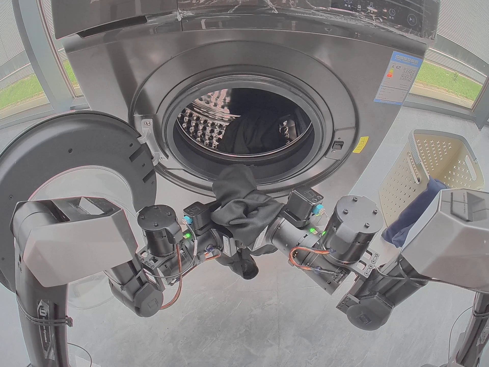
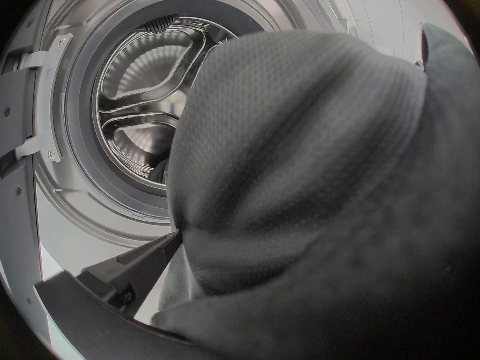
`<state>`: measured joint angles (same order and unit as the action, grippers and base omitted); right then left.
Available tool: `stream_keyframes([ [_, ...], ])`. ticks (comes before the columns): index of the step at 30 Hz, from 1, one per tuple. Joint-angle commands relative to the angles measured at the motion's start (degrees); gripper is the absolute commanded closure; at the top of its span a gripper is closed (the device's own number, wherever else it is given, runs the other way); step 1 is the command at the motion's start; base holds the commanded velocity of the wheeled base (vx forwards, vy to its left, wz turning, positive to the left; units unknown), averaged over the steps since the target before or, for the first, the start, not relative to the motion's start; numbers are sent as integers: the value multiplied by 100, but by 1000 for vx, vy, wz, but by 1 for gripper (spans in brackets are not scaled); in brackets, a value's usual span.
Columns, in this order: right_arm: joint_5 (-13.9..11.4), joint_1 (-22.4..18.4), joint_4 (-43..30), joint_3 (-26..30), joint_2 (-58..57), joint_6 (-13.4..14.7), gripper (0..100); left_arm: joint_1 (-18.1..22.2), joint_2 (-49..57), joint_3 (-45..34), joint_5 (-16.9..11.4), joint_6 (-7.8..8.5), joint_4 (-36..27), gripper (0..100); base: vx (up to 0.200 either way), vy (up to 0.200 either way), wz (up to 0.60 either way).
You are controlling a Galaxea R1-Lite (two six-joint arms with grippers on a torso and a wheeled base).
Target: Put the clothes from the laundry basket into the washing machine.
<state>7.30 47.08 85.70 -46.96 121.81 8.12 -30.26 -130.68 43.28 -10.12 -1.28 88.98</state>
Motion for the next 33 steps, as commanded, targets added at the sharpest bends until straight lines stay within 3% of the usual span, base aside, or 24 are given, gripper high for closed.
stream_keyframes([
  [1, 8, 12, -1, 11, -17, -3, 100, 2, -89, 67, 10, -4, 14, 0, 0, 0, 0],
  [4, 8, 12, -1, 11, -17, -3, 100, 2, -106, 93, 54, -4, 14, 0, 0, 0, 0],
  [5, 8, 12, -1, 11, -17, 5, 100, 2, -115, 111, 80, -13, 14, 100, 0, 0, 0],
  [16, 8, -111, -1, 29, -237, 41, 100, 73, 17, 164, 133, -118, 14, 100, 0, 0, 0],
  [20, 8, -445, -1, 213, -360, 85, 100, 108, 438, 111, 194, -215, 5, 100, 0, 0, 0],
  [25, 8, -560, 8, 556, -333, 129, 100, 64, 948, 67, 194, -259, -3, 100, 0, 0, 0],
  [33, -1, -630, 17, 618, -166, 199, 100, 81, 1502, -12, 335, -505, -3, 100, 0, 0, 0],
])
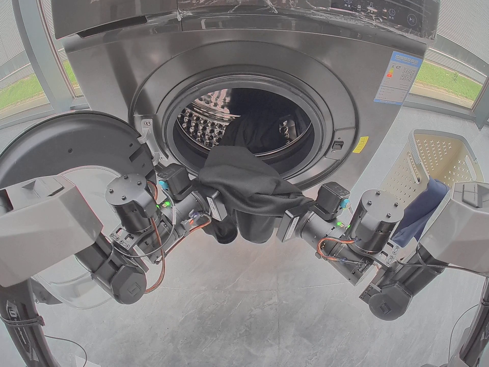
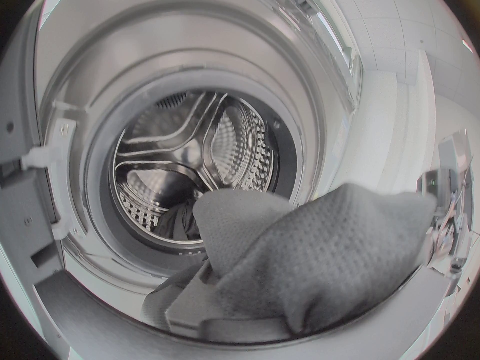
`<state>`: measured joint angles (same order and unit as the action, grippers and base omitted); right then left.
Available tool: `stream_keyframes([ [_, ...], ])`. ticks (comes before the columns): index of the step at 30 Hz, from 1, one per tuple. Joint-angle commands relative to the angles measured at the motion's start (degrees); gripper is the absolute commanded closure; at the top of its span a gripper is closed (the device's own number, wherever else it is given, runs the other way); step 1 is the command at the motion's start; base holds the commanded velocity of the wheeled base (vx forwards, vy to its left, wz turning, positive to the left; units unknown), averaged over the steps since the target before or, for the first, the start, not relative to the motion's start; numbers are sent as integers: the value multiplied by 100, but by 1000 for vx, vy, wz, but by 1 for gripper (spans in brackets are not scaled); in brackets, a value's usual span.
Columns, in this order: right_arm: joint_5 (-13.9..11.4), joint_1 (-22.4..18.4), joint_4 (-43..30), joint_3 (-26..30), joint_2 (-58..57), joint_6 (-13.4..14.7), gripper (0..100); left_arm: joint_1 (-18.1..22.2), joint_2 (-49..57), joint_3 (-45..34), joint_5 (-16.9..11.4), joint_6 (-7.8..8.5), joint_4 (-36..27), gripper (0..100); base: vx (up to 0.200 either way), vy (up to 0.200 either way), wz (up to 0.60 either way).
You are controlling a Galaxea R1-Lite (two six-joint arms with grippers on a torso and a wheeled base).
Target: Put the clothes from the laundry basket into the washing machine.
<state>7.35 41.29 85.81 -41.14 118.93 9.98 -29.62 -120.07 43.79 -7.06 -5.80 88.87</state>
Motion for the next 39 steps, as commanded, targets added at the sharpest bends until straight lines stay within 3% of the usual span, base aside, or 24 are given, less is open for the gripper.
stream_keyframes([
  [1, -6, -51, 6, 36, 130, 12, 100, 9, 475, -99, 29, -61, -1, 100, 0, 0, 0],
  [7, -14, 11, 234, 19, 86, -5, 100, -26, 546, -222, 38, -61, 8, 100, 0, 0, 0],
  [8, -14, 11, 243, 54, 60, -5, 0, -26, 563, -222, 47, -61, 8, 100, 0, 0, 0],
  [12, -155, 19, 226, 915, -388, -137, 0, 9, 827, -626, 170, -105, 8, 100, 0, 0, 0],
  [14, -401, 37, 234, 1442, -617, -243, 0, -8, 1073, -995, 196, -184, 8, 100, 0, 0, 0],
  [15, -401, 37, 234, 1442, -617, -243, 0, -8, 1073, -995, 196, -184, 8, 100, 0, 0, 0],
  [17, -709, 46, 234, 2093, -828, -392, 0, -8, 1556, -1452, 196, -307, -1, 100, 0, 0, 0],
  [19, -735, 37, 234, 2269, -828, -427, 0, -17, 1908, -1733, 170, -351, -1, 100, 0, 0, 0],
  [24, -674, -33, 234, 2427, -722, -401, 0, -140, 2444, -2384, 143, -360, -10, 100, 0, 0, 0],
  [25, -542, -130, 243, 2453, -652, -374, 0, -246, 2558, -2603, 143, -360, -10, 100, 0, 0, 0],
  [39, -419, -719, 243, 2383, -872, -313, 0, -219, 2488, -2735, 135, -334, -1, 100, 0, 0, 0],
])
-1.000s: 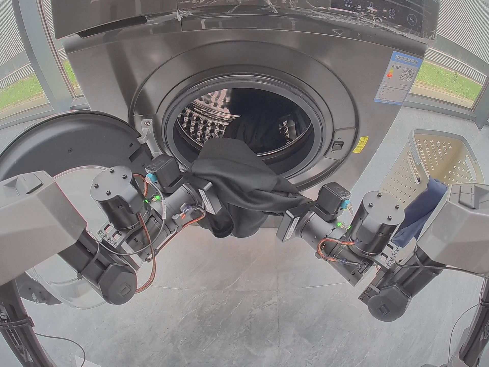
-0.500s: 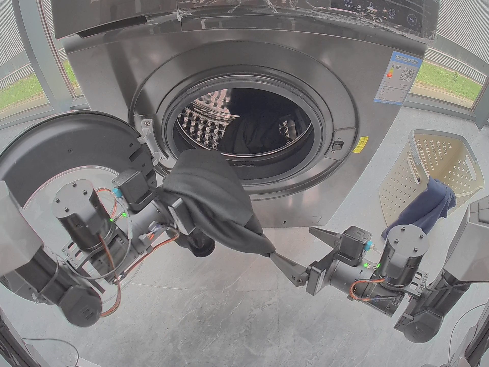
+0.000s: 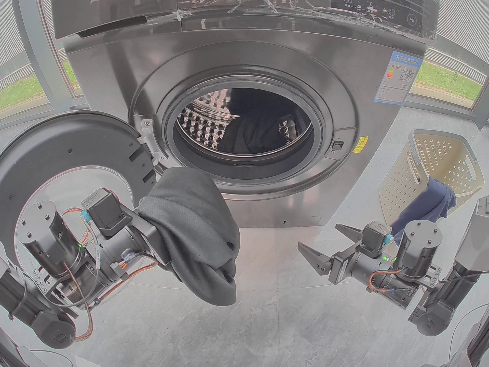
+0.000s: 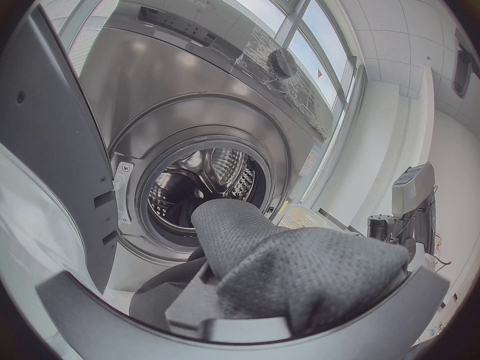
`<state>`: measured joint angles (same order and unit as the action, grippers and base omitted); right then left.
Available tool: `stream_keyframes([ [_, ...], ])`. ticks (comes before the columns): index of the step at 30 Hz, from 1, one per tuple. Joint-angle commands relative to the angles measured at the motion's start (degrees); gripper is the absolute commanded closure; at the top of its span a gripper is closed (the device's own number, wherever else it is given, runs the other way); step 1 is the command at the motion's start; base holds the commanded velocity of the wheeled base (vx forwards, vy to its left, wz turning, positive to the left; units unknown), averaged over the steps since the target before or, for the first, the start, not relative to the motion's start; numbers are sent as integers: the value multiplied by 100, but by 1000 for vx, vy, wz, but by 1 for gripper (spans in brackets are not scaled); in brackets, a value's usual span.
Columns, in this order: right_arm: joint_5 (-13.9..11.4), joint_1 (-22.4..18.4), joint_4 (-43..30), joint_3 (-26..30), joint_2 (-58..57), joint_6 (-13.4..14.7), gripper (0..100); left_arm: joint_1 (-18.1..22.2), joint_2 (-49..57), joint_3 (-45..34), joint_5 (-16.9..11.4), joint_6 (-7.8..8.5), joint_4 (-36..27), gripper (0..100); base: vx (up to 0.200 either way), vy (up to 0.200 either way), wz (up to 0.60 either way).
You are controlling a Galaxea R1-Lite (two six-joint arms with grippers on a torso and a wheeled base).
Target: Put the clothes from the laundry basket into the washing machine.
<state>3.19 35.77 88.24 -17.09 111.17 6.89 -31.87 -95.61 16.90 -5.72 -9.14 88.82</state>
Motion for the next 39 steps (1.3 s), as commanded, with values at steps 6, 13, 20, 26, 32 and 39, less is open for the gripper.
stream_keyframes([
  [6, -3, -193, 1, -14, -78, 6, 0, -21, -45, -55, 0, -9, 12, 100, 0, 0, 0],
  [13, -3, -211, 1, -14, -78, 14, 0, -21, -98, -55, 0, 9, 12, 100, 29, 0, 0],
  [20, 6, -193, 1, -14, -86, 14, 0, -39, -133, -108, 0, 35, 12, 100, 200, 0, 0],
  [26, 6, -140, 1, 13, -60, 23, 0, -171, -239, -134, 9, 79, 21, 100, 33, 0, 0],
  [32, -3, -158, 1, 4, -60, 23, 0, -171, -265, -72, 9, 79, 21, 100, 67, 0, 0],
  [39, 6, -114, 1, 30, -78, 23, 0, -180, -300, -108, 9, 79, 21, 100, 200, 0, 0],
])
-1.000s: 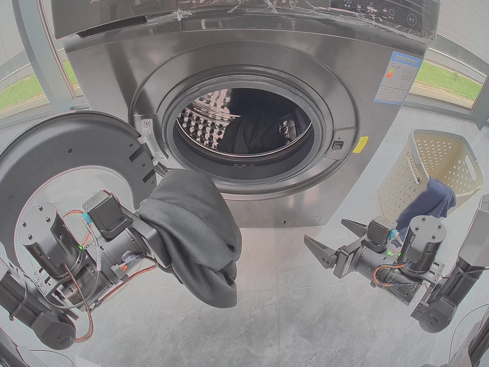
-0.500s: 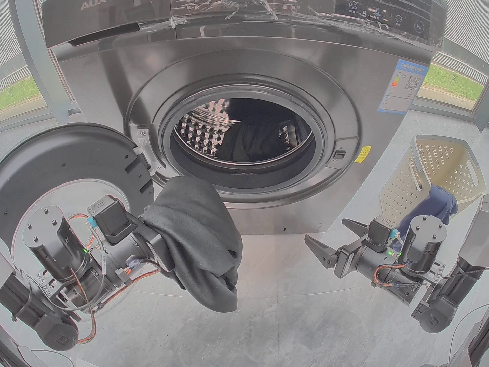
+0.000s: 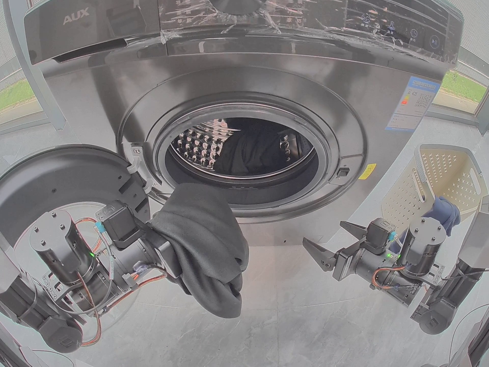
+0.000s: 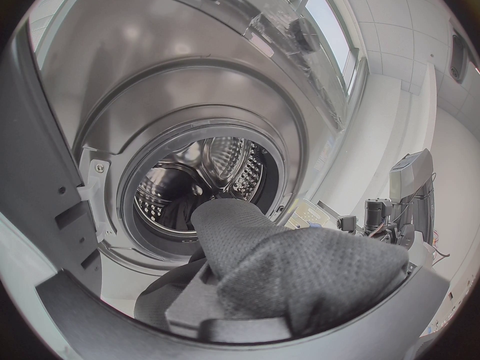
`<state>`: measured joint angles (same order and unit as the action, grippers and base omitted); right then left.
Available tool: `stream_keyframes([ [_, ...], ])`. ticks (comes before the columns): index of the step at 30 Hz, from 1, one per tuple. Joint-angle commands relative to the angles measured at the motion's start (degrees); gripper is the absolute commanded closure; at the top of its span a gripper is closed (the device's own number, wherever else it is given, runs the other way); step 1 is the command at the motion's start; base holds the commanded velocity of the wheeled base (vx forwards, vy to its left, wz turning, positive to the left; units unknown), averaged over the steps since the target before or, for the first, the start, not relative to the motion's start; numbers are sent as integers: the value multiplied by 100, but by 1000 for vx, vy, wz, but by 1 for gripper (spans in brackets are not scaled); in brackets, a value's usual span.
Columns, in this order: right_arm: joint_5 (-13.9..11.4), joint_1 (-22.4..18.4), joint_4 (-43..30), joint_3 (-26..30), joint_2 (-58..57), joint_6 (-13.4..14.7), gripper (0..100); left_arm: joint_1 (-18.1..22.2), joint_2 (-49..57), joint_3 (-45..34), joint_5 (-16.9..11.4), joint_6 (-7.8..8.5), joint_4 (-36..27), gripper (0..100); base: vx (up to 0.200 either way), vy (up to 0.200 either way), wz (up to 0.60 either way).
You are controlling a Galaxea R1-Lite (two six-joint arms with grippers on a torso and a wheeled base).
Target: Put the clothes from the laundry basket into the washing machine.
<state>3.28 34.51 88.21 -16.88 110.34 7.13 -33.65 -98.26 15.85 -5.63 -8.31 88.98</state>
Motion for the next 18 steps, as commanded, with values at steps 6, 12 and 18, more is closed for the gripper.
stream_keyframes([
  [6, -3, 108, -6, 80, 14, -1, 0, -10, -80, 24, 1, -4, 5, 100, 200, 0, 0],
  [12, -3, 275, -6, 212, -12, -1, 0, -10, -97, 32, 1, -4, 5, 100, 0, 0, 0],
  [18, 6, 337, -6, 273, -21, -1, 0, -125, -115, -3, 1, -4, 5, 100, 0, 0, 0],
])
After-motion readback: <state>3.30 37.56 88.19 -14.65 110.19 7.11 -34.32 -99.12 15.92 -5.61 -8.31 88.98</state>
